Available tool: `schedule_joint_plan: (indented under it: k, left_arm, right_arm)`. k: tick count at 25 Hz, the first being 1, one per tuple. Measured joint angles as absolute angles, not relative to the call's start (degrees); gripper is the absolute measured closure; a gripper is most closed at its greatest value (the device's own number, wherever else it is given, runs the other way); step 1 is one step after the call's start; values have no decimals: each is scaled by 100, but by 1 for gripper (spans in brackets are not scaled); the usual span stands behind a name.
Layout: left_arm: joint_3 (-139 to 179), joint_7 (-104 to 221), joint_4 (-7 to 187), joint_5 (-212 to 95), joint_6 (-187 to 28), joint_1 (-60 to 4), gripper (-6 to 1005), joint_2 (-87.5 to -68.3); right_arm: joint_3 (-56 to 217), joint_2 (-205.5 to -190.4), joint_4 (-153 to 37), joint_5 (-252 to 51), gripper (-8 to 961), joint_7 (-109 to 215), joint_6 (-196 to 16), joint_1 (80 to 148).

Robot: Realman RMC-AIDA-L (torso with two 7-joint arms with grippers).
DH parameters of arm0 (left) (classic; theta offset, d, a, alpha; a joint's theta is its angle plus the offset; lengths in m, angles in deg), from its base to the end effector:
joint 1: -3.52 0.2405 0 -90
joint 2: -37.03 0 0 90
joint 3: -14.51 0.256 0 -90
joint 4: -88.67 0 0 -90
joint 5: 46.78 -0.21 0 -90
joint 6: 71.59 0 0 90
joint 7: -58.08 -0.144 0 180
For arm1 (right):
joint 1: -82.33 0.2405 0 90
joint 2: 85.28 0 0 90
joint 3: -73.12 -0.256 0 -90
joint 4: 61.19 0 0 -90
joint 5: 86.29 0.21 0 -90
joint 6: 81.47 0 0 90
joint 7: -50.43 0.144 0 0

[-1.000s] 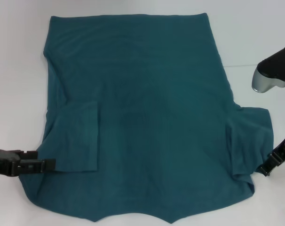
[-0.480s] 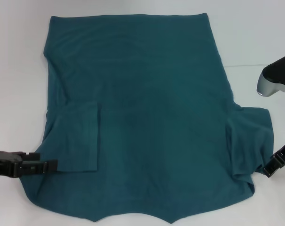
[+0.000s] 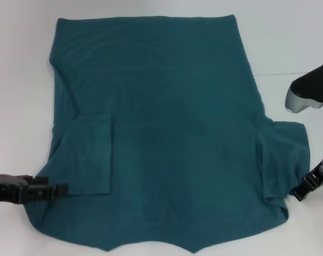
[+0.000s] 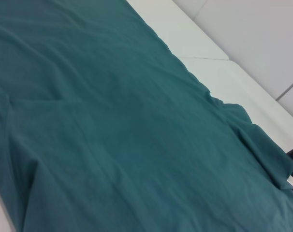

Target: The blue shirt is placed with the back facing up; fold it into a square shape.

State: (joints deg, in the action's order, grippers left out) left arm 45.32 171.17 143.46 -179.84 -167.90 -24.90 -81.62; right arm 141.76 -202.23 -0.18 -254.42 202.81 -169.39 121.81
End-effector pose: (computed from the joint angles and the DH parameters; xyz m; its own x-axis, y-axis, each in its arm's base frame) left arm -0.2924 0.3199 0.0559 0.5623 0.7411 0.3669 0.8164 -0.5681 -0.1036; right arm 0.2604 0.3733 0.0358 0.4188 -0.8747 0.2439 -0.5885 -0.4660 -0.6607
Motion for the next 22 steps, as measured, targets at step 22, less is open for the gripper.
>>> schedule_joint_plan:
  k: [22]
  left_arm:
    - [4536,17096,14342,-17984,-16791,-2443,153,-8215]
  right_arm:
    - [14352,-20331,-149,-25433,208,20501,-16234,12161]
